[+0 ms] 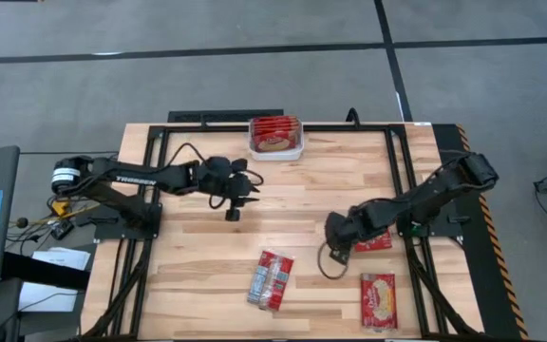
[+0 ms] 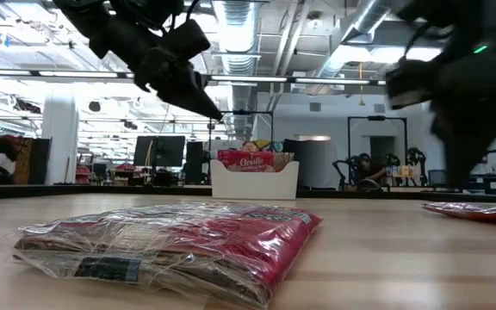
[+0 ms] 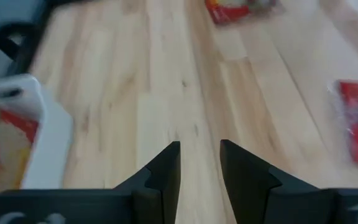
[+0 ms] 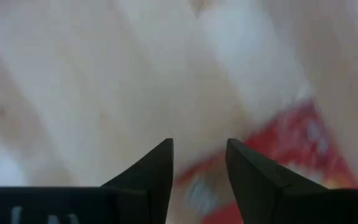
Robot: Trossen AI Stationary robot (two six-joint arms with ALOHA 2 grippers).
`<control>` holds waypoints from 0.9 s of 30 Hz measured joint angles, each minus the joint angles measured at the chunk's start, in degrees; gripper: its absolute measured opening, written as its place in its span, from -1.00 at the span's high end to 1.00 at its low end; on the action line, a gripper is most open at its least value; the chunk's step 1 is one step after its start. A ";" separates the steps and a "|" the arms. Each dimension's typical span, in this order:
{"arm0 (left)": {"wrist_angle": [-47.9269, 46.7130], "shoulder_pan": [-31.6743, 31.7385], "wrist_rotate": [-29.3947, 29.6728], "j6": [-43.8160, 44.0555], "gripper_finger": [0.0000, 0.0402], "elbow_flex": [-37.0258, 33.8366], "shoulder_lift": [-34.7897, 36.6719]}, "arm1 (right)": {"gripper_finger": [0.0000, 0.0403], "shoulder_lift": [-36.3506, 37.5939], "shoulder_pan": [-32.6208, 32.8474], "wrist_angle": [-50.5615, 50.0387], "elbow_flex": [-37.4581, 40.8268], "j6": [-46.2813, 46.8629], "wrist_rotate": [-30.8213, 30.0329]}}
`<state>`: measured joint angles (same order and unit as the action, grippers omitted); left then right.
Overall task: Sort popcorn bags into baskets
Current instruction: Put the red popcorn bag into the white bin
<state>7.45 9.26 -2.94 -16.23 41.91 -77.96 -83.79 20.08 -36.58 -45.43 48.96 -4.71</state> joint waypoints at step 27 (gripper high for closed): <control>10.43 -0.11 8.37 -0.26 0.03 0.07 -6.53 | 0.02 -1.04 11.85 -6.56 8.16 10.87 -2.86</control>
<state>17.89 9.15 5.42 -16.50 41.98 -84.49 -84.84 31.93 -43.14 -37.27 59.83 -7.58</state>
